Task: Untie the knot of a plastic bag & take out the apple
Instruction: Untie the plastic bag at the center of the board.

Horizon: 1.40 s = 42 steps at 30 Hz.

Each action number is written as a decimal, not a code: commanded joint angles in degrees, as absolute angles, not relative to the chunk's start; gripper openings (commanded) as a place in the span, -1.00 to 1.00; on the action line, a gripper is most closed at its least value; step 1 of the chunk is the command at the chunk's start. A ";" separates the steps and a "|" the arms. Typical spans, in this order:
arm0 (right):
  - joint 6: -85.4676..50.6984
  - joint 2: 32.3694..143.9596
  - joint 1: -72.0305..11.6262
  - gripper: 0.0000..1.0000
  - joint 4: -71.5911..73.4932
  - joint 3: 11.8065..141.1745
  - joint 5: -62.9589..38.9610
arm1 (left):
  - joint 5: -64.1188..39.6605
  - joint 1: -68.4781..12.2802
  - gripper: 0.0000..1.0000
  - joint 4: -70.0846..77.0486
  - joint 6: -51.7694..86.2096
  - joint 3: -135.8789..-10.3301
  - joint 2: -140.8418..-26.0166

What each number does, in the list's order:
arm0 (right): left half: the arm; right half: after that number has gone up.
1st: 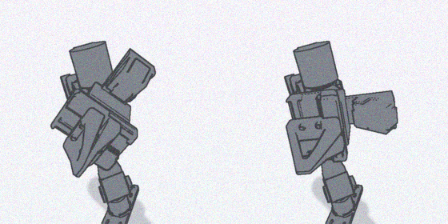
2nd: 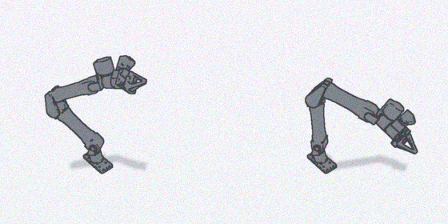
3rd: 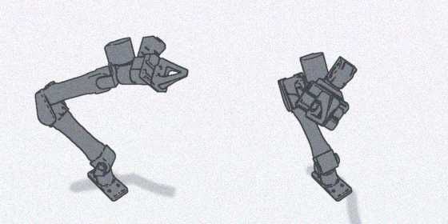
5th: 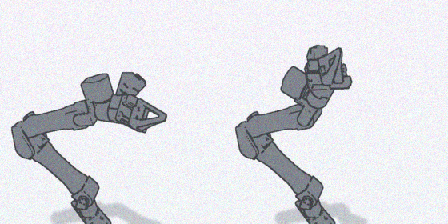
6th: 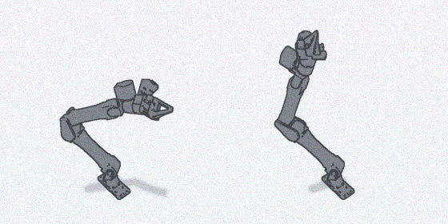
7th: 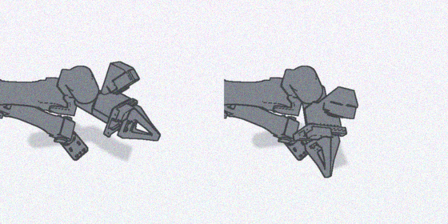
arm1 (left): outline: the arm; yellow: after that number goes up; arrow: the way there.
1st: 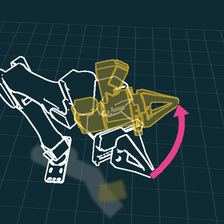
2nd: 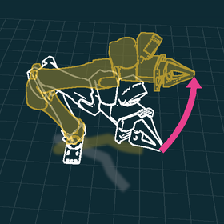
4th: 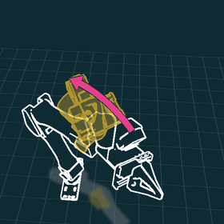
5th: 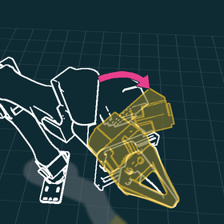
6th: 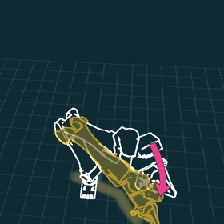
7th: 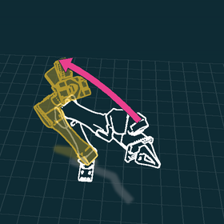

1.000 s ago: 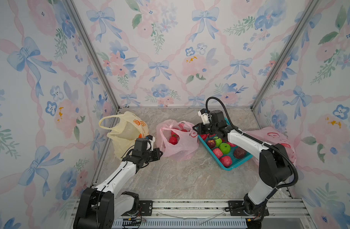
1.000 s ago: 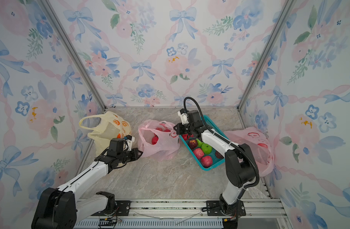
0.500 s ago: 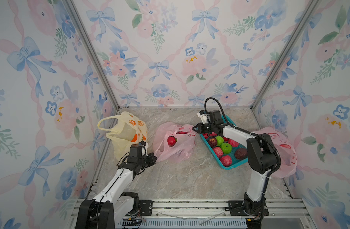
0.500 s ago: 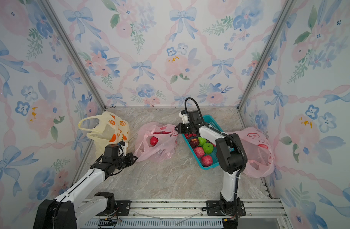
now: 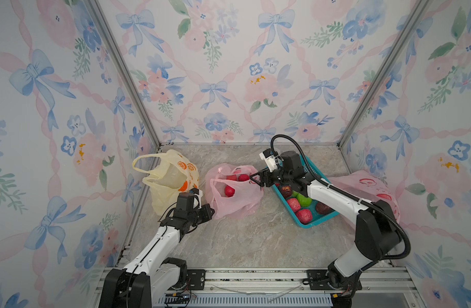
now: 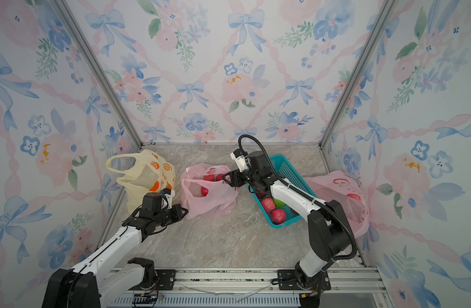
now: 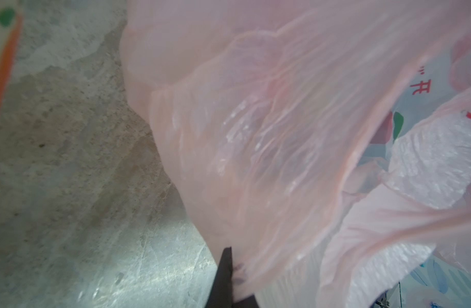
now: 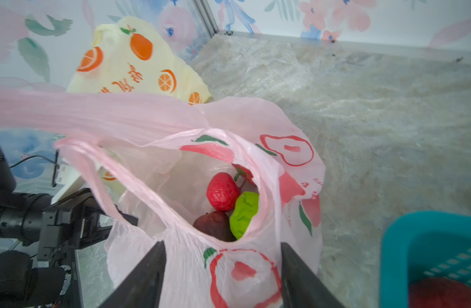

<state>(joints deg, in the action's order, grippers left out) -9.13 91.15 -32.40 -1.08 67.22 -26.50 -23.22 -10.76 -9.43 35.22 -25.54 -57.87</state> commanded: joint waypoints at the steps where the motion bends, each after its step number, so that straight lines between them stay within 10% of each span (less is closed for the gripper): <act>1: -2.54 88.22 -37.40 0.48 0.27 65.25 -23.31 | -23.64 -11.77 -1.00 -9.16 36.44 -27.51 -56.91; 18: -2.25 80.47 -44.96 0.85 -4.78 66.66 4.93 | -25.91 -14.19 -1.00 -7.32 38.76 -28.41 -55.59; 30: 1.64 76.21 -45.97 0.85 -16.99 67.97 -8.47 | -25.05 -16.58 -1.00 -6.21 40.59 -29.09 -55.33; 42: 7.70 99.90 -51.15 0.96 -14.72 86.01 -10.90 | -25.05 -18.38 -1.00 -4.22 42.16 -28.26 -54.93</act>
<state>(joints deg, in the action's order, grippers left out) 5.08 97.51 -51.27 -14.52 82.13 -9.43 -24.95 -18.04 -5.63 41.30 -27.79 -55.90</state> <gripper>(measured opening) 0.983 0.047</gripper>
